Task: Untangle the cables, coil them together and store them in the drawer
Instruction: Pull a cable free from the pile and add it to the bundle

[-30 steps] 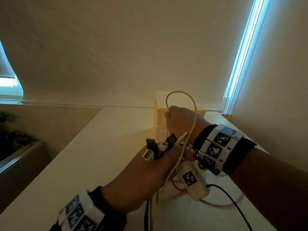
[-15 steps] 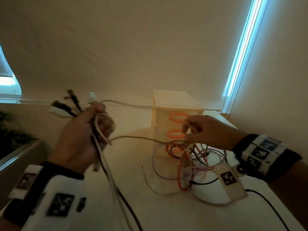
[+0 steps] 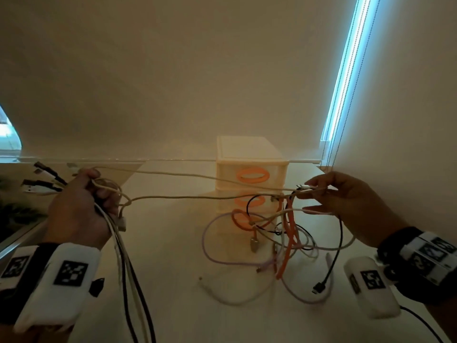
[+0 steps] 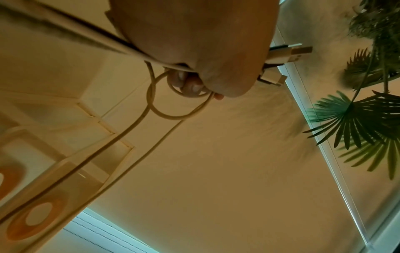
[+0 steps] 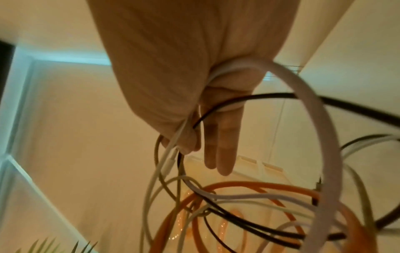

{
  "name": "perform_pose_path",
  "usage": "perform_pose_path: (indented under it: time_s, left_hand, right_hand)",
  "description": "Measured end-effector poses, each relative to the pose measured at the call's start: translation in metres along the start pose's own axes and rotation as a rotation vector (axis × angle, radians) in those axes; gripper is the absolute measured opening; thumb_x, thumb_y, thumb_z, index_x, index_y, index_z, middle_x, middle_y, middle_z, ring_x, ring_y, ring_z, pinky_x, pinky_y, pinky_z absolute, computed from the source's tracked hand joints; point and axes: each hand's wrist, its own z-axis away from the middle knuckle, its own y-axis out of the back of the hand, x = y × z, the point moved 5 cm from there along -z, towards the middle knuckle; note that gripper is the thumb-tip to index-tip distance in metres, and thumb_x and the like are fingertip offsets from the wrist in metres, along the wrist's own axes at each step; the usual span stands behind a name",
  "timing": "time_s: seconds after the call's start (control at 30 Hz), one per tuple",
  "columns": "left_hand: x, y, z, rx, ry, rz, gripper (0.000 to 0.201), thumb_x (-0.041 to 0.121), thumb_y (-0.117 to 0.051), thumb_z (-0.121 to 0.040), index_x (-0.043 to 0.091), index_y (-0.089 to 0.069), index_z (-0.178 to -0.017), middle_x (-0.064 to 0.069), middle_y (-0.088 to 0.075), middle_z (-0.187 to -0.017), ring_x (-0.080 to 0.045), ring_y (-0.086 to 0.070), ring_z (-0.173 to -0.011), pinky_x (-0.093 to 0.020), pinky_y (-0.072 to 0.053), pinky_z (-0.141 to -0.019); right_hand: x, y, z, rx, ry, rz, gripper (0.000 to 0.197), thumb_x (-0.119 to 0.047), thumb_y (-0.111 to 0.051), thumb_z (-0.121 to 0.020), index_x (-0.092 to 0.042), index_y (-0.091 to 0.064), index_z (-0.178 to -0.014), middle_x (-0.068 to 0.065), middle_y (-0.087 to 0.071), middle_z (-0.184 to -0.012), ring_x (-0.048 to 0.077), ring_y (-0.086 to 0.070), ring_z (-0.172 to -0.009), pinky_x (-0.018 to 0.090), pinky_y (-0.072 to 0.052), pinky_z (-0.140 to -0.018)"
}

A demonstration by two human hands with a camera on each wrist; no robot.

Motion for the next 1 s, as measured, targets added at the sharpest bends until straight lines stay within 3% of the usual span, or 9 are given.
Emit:
perform_pose_path:
  time_s: [0.1,0.2,0.4,0.5,0.6,0.7,0.8,0.87,1.0]
  left_hand:
    - [-0.002,0.007,0.0,0.045,0.042,-0.07,0.04,0.025,-0.042,-0.096,0.027,-0.039,-0.057,0.01,-0.029,-0.051,-0.009,-0.025,-0.043,-0.031,-0.013,-0.057]
    - [-0.004,0.011,0.002,0.091,0.07,-0.099,0.044,0.027,-0.04,-0.096,0.026,-0.037,-0.052,0.01,-0.028,-0.05,-0.01,-0.026,-0.039,-0.029,-0.015,-0.056]
    - [-0.016,0.012,-0.006,0.09,0.061,-0.207,0.036,0.028,-0.042,-0.098,0.027,-0.039,-0.063,0.008,-0.028,-0.055,-0.009,-0.026,-0.04,-0.028,-0.016,-0.056]
    - [-0.025,0.008,-0.009,0.001,0.043,-0.239,0.03,0.028,-0.047,-0.103,0.024,-0.048,-0.073,0.007,-0.031,-0.061,-0.007,-0.031,-0.043,-0.021,-0.025,-0.04]
    - [-0.04,-0.011,0.006,-0.111,0.014,-0.333,0.028,0.025,-0.051,-0.105,0.018,-0.055,-0.078,0.006,-0.039,-0.057,-0.006,-0.039,-0.045,-0.017,-0.035,-0.04]
    - [-0.053,-0.034,0.029,-0.302,-0.014,-0.41,0.034,0.027,-0.047,-0.106,0.014,-0.057,-0.076,0.002,-0.035,-0.06,-0.01,-0.033,-0.049,-0.018,-0.031,-0.045]
    - [-0.065,-0.051,0.051,-0.466,0.002,-0.47,0.036,0.025,-0.041,-0.107,0.011,-0.054,-0.076,-0.002,-0.022,-0.06,-0.015,-0.02,-0.054,-0.024,-0.021,-0.049]
    - [-0.07,-0.055,0.06,-0.515,-0.025,-0.542,0.036,0.024,-0.041,-0.107,0.01,-0.053,-0.076,-0.002,-0.02,-0.059,-0.016,-0.016,-0.055,-0.025,-0.017,-0.05]
    - [-0.074,-0.047,0.058,-0.449,-0.135,-0.798,0.038,0.029,-0.046,-0.107,0.02,-0.061,-0.074,-0.001,-0.038,-0.059,-0.021,-0.035,-0.059,-0.033,-0.035,-0.065]
  right_hand:
    - [0.01,0.001,0.002,0.029,-0.079,-0.133,0.011,-0.015,-0.07,-0.077,-0.012,-0.06,-0.079,0.007,-0.068,-0.091,0.024,-0.071,-0.096,0.039,-0.059,-0.076]
    - [0.014,-0.001,0.001,0.03,-0.139,-0.236,0.025,0.008,-0.049,-0.092,-0.014,-0.049,-0.08,0.006,-0.066,-0.088,0.023,-0.069,-0.09,0.037,-0.055,-0.077]
    - [0.023,-0.012,-0.004,0.161,-0.235,-0.153,0.018,-0.001,-0.063,-0.091,-0.013,-0.051,-0.085,0.012,-0.064,-0.078,0.016,-0.047,-0.051,0.023,-0.039,-0.044]
    - [0.023,-0.018,-0.007,0.112,-0.082,0.289,0.011,-0.011,-0.069,-0.092,-0.013,-0.059,-0.089,0.006,-0.069,-0.084,0.01,-0.053,-0.054,0.021,-0.043,-0.053]
    - [0.015,-0.024,-0.005,0.005,0.088,0.728,0.022,-0.019,-0.077,-0.085,-0.031,-0.063,-0.098,-0.006,-0.064,-0.104,0.005,-0.061,-0.09,0.013,-0.043,-0.077]
    - [-0.001,-0.03,-0.001,-0.082,0.234,0.867,0.038,-0.025,-0.072,-0.075,-0.037,-0.063,-0.11,-0.008,-0.054,-0.117,0.016,-0.05,-0.111,0.029,-0.041,-0.09]
    - [-0.025,-0.049,0.002,-0.169,0.404,0.872,0.006,-0.035,-0.07,-0.085,-0.036,-0.071,-0.091,-0.014,-0.062,-0.101,0.014,-0.055,-0.101,0.036,-0.048,-0.084]
    - [-0.034,-0.058,0.003,-0.215,0.443,0.857,0.016,-0.041,-0.063,-0.09,-0.032,-0.076,-0.092,-0.015,-0.068,-0.088,0.008,-0.061,-0.087,0.035,-0.052,-0.075]
    - [-0.048,-0.033,-0.012,0.06,0.33,0.617,0.014,-0.028,-0.063,-0.095,-0.029,-0.076,-0.1,-0.009,-0.074,-0.078,0.005,-0.071,-0.073,0.025,-0.059,-0.072]
